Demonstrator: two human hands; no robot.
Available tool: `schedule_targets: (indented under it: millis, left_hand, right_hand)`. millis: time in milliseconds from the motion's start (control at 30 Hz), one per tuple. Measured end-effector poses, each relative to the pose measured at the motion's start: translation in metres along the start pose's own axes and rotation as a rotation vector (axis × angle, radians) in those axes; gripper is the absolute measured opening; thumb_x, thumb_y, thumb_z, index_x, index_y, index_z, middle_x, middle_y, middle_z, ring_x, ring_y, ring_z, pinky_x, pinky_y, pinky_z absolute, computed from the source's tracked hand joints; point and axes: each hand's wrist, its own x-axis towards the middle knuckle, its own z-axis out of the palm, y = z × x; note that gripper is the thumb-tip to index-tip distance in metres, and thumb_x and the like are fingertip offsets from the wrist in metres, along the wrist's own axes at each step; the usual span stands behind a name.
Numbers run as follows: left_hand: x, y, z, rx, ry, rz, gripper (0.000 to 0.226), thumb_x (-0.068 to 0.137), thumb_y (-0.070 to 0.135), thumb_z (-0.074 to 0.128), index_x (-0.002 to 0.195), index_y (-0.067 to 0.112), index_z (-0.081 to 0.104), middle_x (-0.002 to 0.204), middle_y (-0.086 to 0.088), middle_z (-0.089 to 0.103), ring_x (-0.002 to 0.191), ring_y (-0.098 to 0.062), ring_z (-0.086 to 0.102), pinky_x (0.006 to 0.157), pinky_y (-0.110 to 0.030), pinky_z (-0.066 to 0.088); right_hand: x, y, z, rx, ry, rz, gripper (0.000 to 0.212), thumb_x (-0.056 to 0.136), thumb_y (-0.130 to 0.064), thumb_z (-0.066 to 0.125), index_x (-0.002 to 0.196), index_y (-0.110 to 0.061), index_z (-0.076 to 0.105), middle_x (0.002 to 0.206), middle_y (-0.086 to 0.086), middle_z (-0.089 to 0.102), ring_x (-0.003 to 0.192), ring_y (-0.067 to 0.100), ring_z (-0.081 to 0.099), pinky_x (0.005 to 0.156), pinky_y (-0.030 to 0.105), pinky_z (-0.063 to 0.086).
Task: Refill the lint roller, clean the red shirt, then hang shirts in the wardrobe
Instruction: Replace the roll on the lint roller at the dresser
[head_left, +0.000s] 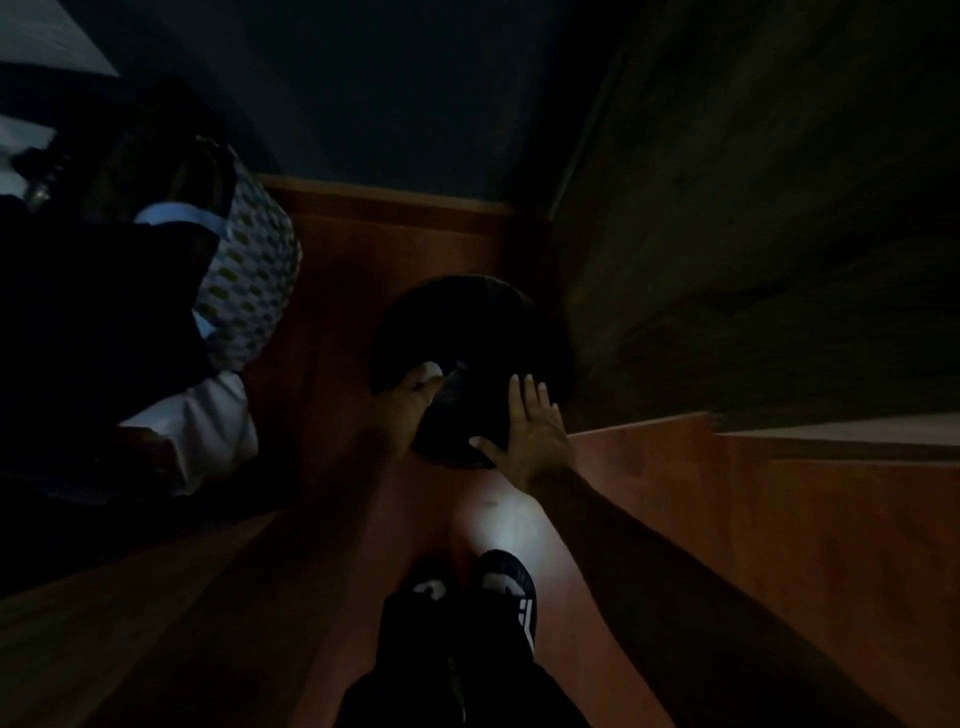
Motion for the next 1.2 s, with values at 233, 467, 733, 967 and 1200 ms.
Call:
schedule_targets:
  millis: [233, 467, 733, 967, 1200]
  left_hand:
    - [-0.002, 0.006, -0.007, 0.395, 0.176, 0.033, 0.083, 0.082, 0.021, 0.07, 0.15, 0.015, 0.023, 0.159, -0.017, 0.004, 0.146, -0.042, 0.003, 0.116, -0.053, 0.01]
    - [-0.084, 0.04, -0.095, 0.423, 0.212, -0.034, 0.087, 0.083, 0.036, 0.068, 0.152, 0.017, 0.019, 0.16, -0.017, 0.009, 0.146, -0.038, 0.007, 0.115, -0.053, 0.016]
    - [-0.202, 0.14, -0.267, 0.41, 0.4, -0.119, 0.086, 0.084, 0.045, 0.064, 0.149, 0.014, 0.016, 0.151, -0.025, 0.03, 0.137, -0.046, 0.031, 0.108, -0.059, 0.028]
    - [-0.255, 0.277, -0.394, 0.369, 0.597, -0.114, 0.084, 0.087, 0.047, 0.06, 0.152, 0.01, 0.021, 0.158, -0.021, 0.013, 0.145, -0.043, 0.012, 0.114, -0.056, 0.017]
    - [-0.229, 0.412, -0.415, 0.33, 0.725, 0.047, 0.082, 0.093, 0.054, 0.045, 0.154, 0.019, 0.003, 0.161, -0.014, -0.007, 0.148, -0.034, -0.003, 0.118, -0.048, 0.006]
  right_hand:
    - [0.001, -0.005, -0.009, 0.001, -0.04, 0.011, 0.098, 0.089, -0.067, 0.042, 0.154, -0.013, -0.007, 0.164, 0.004, -0.004, 0.15, 0.025, -0.008, 0.12, 0.041, -0.001]
    - [-0.053, -0.051, -0.085, 0.005, -0.079, -0.015, 0.096, 0.09, -0.066, 0.042, 0.154, -0.015, -0.009, 0.163, 0.003, -0.008, 0.15, 0.025, -0.01, 0.12, 0.041, -0.002]
    - [-0.14, -0.154, -0.257, 0.074, 0.044, -0.121, 0.092, 0.092, -0.067, 0.034, 0.154, -0.016, -0.01, 0.163, 0.001, -0.011, 0.15, 0.024, -0.011, 0.121, 0.04, -0.001]
    - [-0.2, -0.199, -0.427, 0.106, 0.358, -0.211, 0.094, 0.09, -0.07, 0.033, 0.155, -0.013, -0.007, 0.163, 0.003, -0.009, 0.15, 0.025, -0.008, 0.122, 0.042, 0.004]
    - [-0.229, -0.114, -0.544, 0.063, 0.59, -0.2, 0.092, 0.091, -0.067, 0.037, 0.155, -0.013, -0.001, 0.164, 0.003, -0.003, 0.15, 0.027, -0.004, 0.12, 0.045, 0.007]
